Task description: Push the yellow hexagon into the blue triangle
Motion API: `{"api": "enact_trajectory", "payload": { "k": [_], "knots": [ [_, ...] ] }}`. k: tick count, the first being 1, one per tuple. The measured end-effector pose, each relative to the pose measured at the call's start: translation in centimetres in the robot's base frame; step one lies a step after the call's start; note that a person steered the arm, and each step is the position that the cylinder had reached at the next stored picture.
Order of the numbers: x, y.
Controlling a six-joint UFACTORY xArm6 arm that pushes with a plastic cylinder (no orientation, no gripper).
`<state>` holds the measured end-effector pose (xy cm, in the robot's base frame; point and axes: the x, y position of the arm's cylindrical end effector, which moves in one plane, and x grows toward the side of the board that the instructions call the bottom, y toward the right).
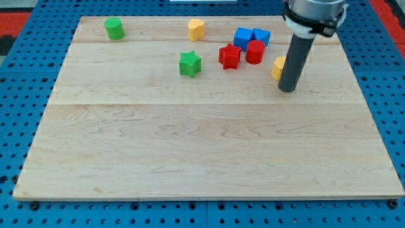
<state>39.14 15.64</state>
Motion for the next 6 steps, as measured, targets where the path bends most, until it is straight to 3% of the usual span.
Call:
{"api": "enact_trajectory", "payload": {
  "k": [3,6],
  "knots": [
    [-7.1,1.5],
    [-8.4,-1.1]
  ]
}}
